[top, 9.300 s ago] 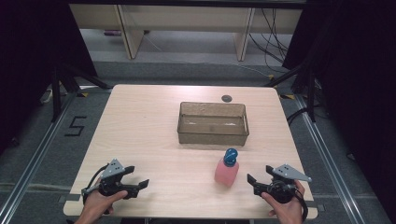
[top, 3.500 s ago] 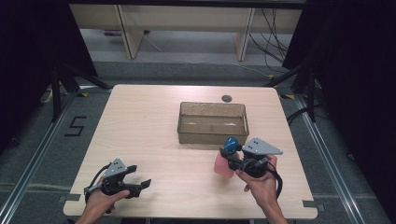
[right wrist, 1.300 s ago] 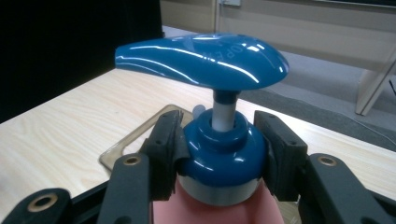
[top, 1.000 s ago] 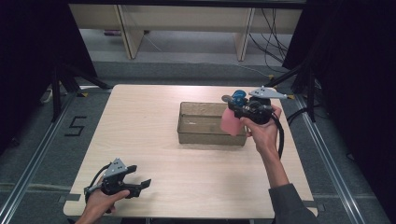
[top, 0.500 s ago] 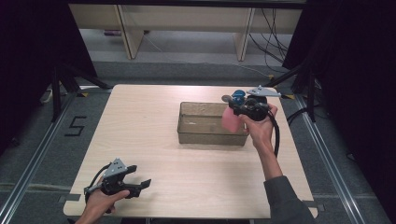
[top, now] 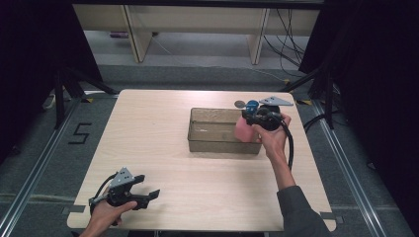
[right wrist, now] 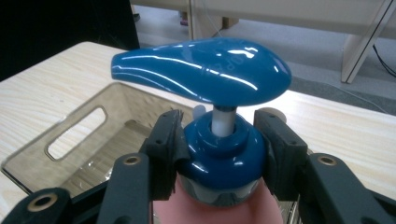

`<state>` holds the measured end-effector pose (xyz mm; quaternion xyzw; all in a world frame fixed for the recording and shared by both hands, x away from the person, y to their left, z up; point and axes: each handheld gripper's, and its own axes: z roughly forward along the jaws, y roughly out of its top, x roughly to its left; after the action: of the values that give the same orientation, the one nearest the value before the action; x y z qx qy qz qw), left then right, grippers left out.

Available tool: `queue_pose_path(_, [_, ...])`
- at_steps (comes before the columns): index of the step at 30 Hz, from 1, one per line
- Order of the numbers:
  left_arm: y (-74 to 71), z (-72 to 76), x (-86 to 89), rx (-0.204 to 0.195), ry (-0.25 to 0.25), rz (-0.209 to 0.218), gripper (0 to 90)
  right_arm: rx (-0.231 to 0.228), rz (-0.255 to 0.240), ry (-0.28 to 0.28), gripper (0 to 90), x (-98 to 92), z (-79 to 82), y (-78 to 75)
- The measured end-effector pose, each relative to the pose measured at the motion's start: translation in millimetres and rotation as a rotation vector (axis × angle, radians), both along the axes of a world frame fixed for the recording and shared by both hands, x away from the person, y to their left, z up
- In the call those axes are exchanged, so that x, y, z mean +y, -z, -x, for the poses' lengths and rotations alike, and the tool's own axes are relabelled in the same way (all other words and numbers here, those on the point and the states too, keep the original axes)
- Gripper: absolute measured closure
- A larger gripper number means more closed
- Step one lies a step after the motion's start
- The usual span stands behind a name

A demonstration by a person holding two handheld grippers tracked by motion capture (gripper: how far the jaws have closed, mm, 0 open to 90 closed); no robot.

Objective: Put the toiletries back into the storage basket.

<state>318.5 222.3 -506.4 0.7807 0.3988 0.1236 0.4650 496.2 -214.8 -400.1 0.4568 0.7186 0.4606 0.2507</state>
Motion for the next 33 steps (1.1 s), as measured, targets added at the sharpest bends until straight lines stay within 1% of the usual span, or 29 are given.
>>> queue_pose_path(1, [0.1,0.0,-0.2,-0.001,0.002,0.002,15.9,0.006,0.014,-0.007,53.3,-1.6,-1.0,1.6])
queue_pose_path(2, [0.1,0.0,-0.2,-0.001,0.002,0.002,15.9,0.006,0.014,-0.007,53.3,-1.6,-1.0,1.6])
queue_pose_path(3, [-0.3,0.1,0.1,0.000,0.003,-0.002,15.9,0.018,-0.001,-0.007,53.3,-0.9,-1.0,3.4])
queue_pose_path(4, [-0.4,0.2,0.1,0.001,-0.001,-0.003,15.9,0.002,0.010,-0.014,53.3,-1.5,-2.2,4.6])
queue_pose_path(5, [-0.4,-0.1,0.4,0.001,0.000,-0.005,15.9,0.027,-0.001,0.005,53.4,-0.7,-0.3,4.7])
queue_pose_path(6, [0.6,-0.4,-0.4,-0.001,-0.002,0.013,15.9,0.019,0.000,-0.005,53.3,-2.3,-1.9,7.5])
queue_pose_path(7, [0.4,-0.2,-0.4,-0.001,-0.005,0.008,15.9,0.019,0.000,-0.005,53.3,-2.3,-1.9,7.5])
queue_pose_path(8, [0.1,-0.5,0.5,0.000,0.004,-0.001,15.9,-0.003,0.022,-0.011,53.4,-3.8,-3.3,9.1])
queue_pose_path(9, [0.2,-0.6,0.3,0.001,0.006,0.002,15.9,0.030,0.001,-0.005,53.3,-3.1,-2.1,10.4])
queue_pose_path(10, [0.2,-0.4,0.2,0.001,0.003,0.002,15.9,0.018,0.007,-0.013,53.3,-3.6,-3.3,11.6])
queue_pose_path(11, [0.1,-0.4,0.3,0.001,0.003,0.001,15.9,0.019,0.010,-0.006,53.4,-3.7,-3.5,13.3])
queue_pose_path(12, [0.3,-0.3,-0.4,0.000,-0.004,0.009,15.9,0.020,0.007,-0.006,53.3,-4.4,-3.5,14.8])
queue_pose_path(14, [0.3,-0.5,0.3,0.001,0.001,0.006,15.9,0.038,-0.003,-0.001,53.4,-5.0,-2.9,16.9])
queue_pose_path(15, [0.5,-0.6,-0.2,0.001,0.000,0.013,15.9,0.014,0.027,0.003,53.3,-6.9,-3.5,17.9])
queue_pose_path(16, [0.5,-0.5,-0.2,0.000,-0.001,0.011,15.9,0.031,0.005,0.001,53.3,-5.9,-3.0,19.8])
queue_pose_path(17, [0.6,-0.6,-0.3,0.001,0.000,0.011,15.9,0.041,-0.003,0.010,53.3,-5.7,-2.4,22.3])
queue_pose_path(19, [0.5,-0.6,-0.3,0.001,0.000,0.011,15.9,0.047,0.002,0.009,53.4,-6.3,-2.3,23.0])
queue_pose_path(20, [0.5,-0.6,-0.3,0.001,-0.001,0.012,15.9,0.053,-0.006,0.008,53.4,-6.9,-2.2,25.1])
queue_pose_path(21, [0.4,-0.6,-0.3,0.000,-0.001,0.012,15.9,0.053,-0.006,0.008,53.4,-6.9,-2.2,25.1])
queue_pose_path(22, [0.4,-0.6,-0.2,0.000,-0.001,0.011,15.9,0.042,0.002,-0.001,53.3,-8.5,-3.0,26.2])
queue_pose_path(23, [0.5,-0.6,-0.2,0.000,-0.001,0.011,15.9,0.046,-0.004,0.004,53.3,-8.5,-2.5,27.0])
queue_pose_path(24, [0.5,-0.6,-0.2,0.000,-0.001,0.011,15.9,0.044,0.000,0.001,53.4,-9.0,-2.3,27.6])
queue_pose_path(25, [0.5,-0.6,-0.3,0.000,-0.001,0.012,15.9,0.044,0.018,0.001,53.3,-10.0,-1.6,27.1])
queue_pose_path(26, [0.5,-0.6,-0.3,0.000,-0.001,0.011,15.9,0.064,-0.002,0.008,53.3,-8.5,0.2,27.4])
queue_pose_path(27, [0.6,-0.7,-0.3,0.000,-0.001,0.011,15.9,0.042,0.003,0.006,53.3,-9.3,-0.2,28.5])
queue_pose_path(30, [0.5,-0.6,-0.3,0.000,-0.002,0.012,15.9,0.048,0.005,-0.006,53.3,-9.2,0.9,27.7])
queue_pose_path(33, [0.4,-0.6,-0.3,0.000,-0.002,0.012,15.9,0.046,0.013,0.000,53.3,-8.5,2.0,28.1])
